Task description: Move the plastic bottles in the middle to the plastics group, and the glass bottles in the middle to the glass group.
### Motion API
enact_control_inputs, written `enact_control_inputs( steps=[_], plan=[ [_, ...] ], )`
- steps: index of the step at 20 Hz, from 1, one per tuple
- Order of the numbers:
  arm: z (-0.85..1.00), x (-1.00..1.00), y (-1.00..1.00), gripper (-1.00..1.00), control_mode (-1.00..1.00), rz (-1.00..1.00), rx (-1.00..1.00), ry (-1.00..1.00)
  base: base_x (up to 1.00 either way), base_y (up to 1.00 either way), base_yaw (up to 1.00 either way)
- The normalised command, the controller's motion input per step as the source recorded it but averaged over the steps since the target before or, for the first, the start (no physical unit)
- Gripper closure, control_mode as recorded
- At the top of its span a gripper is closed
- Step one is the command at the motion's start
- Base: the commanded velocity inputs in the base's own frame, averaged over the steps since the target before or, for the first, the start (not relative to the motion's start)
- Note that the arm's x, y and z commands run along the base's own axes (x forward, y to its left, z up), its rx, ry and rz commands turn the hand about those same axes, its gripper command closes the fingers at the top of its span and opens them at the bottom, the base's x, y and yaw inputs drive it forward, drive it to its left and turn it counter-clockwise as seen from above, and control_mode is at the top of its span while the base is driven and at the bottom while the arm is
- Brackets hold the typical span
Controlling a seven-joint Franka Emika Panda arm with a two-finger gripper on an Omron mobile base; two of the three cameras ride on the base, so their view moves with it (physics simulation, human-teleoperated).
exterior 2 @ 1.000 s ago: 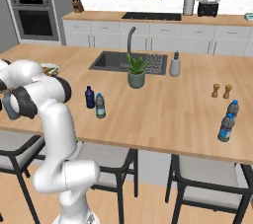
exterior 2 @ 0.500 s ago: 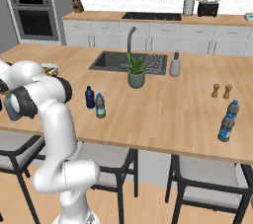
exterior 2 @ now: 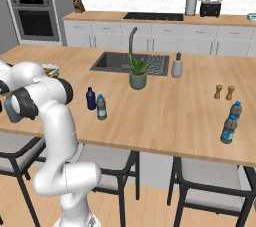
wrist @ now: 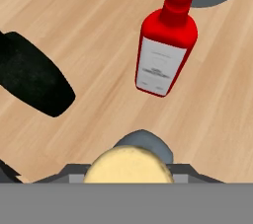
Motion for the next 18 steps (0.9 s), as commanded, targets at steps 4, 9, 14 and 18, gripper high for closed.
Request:
enact_control_inputs(
  steps=[4, 9, 14, 18],
  plan=[
    [-0.01, 0.0, 0.0, -1.0, -1.0, 0.0, 0.0, 0.0, 0.0, 0.0, 0.0],
    [0.17, 0.0, -0.01, -1.0, -1.0, 0.0, 0.0, 0.0, 0.0, 0.0, 0.0],
    [0.67, -0.12, -0.23, -1.0, -1.0, 0.0, 0.01, 0.0, 0.0, 0.0, 0.0],
    [0.44, -0.38, -0.76, -1.0, -1.0, 0.0, 0.03, 0.0, 0.0, 0.0, 0.0]
  ],
)
